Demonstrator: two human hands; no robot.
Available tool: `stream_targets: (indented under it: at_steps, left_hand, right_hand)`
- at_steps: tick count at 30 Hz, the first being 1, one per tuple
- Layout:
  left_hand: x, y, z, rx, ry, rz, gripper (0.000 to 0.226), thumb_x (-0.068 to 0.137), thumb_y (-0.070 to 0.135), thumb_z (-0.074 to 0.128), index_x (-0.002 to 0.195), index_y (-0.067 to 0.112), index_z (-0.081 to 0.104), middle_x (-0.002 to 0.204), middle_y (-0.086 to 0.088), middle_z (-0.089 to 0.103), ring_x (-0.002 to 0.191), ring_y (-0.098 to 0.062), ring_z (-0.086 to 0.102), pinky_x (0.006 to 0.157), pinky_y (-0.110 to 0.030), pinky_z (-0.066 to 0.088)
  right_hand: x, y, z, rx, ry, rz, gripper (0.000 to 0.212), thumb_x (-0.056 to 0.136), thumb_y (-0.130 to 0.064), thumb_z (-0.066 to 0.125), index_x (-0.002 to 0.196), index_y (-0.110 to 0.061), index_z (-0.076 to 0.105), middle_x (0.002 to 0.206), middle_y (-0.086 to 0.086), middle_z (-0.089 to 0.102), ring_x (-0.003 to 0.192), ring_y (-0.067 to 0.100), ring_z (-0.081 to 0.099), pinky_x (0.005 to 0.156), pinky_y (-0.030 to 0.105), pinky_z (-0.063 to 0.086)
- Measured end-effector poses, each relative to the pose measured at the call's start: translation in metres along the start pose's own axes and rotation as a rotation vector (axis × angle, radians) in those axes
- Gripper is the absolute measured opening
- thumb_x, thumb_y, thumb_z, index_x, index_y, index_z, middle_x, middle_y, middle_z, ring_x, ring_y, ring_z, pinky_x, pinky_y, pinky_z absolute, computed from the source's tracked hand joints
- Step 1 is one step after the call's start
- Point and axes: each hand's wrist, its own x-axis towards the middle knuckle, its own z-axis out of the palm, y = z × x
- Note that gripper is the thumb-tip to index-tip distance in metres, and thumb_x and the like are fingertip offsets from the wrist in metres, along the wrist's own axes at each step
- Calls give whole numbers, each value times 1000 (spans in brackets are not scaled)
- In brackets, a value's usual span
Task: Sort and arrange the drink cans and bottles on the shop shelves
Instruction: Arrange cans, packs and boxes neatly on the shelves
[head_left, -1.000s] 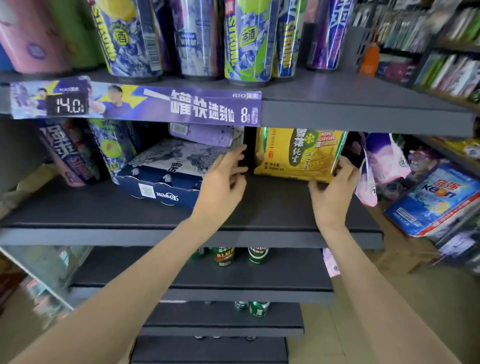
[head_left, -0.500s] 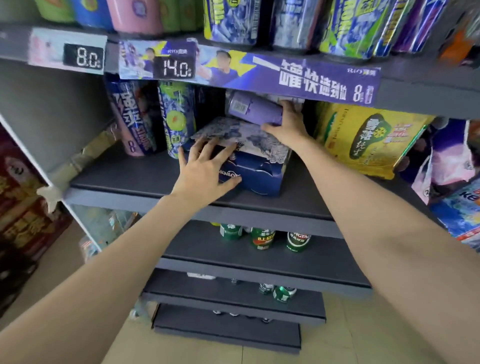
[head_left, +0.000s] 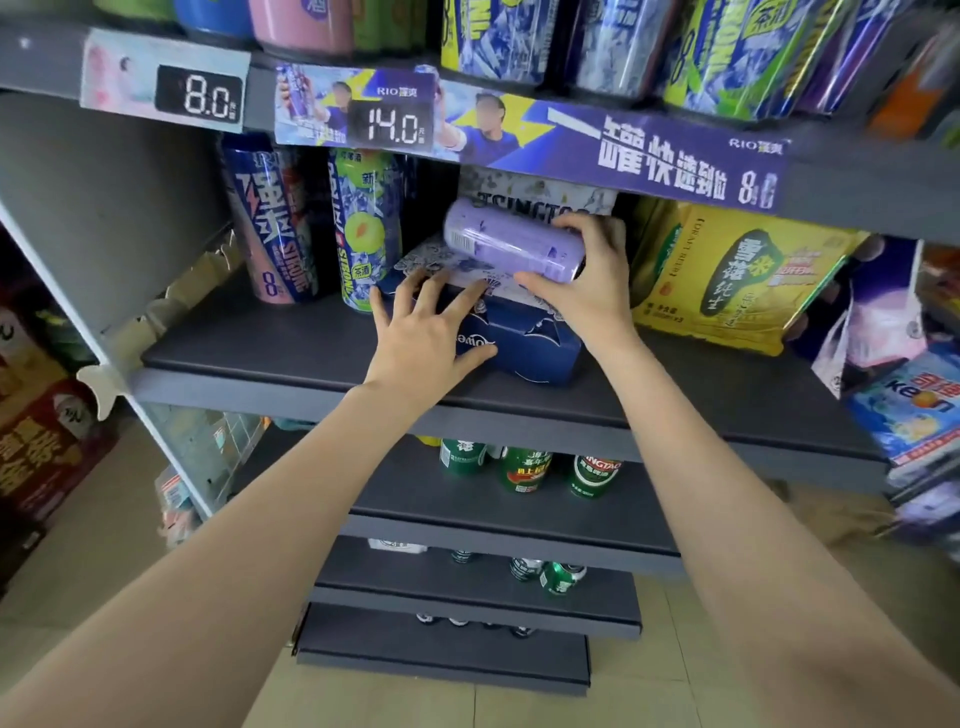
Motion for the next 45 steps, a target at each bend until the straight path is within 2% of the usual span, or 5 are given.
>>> stream_targets:
  at_steps: [11, 17, 25, 34, 45]
  left_hand:
    - [-49, -13, -17, -356, 51, 82, 42, 83, 6, 49, 125, 2, 54, 135, -19, 47, 118, -40, 48, 103, -46, 32]
    - [-56, -13, -27, -396, 5, -8, 45, 84, 8, 48, 129, 3, 50, 133, -17, 47, 116, -39, 46, 98, -46, 38]
    - [-54, 22, -80, -895, -105, 98, 38, 92, 11, 52, 127, 22, 47, 122, 2, 52, 95, -2, 56, 72, -5, 41]
    - [-48, 65, -128, -1148, -184, 230, 65, 73, 9, 76, 127, 23, 42, 112, 16, 56, 100, -2, 59, 86, -12, 48]
    - [-27, 9, -200, -1229, -147, 213, 41, 82, 6, 65, 121, 14, 54, 108, 3, 65, 90, -1, 63, 86, -16, 49]
  right_hand:
    - [-93, -44, -48, 112, 277, 170, 63, 64, -15, 84, 116, -7, 49, 114, 9, 52, 95, 8, 46, 78, 0, 33]
    - [-113, -77, -75, 244, 413, 90, 65, 65, -19, 83, 117, -23, 44, 116, -14, 51, 110, 11, 52, 95, 30, 45]
    - [-104, -98, -129, 403, 285, 128, 56, 65, -35, 79, 111, -27, 49, 110, -13, 55, 104, 7, 56, 88, 32, 50]
    - [-74, -133, -164, 557, 321, 373, 49, 65, -41, 80, 95, -22, 47, 97, 4, 59, 75, 16, 58, 49, 24, 44]
    - [-19, -207, -158, 647, -21, 104, 55, 72, -6, 78, 109, -26, 44, 113, 12, 59, 86, 19, 62, 61, 37, 57]
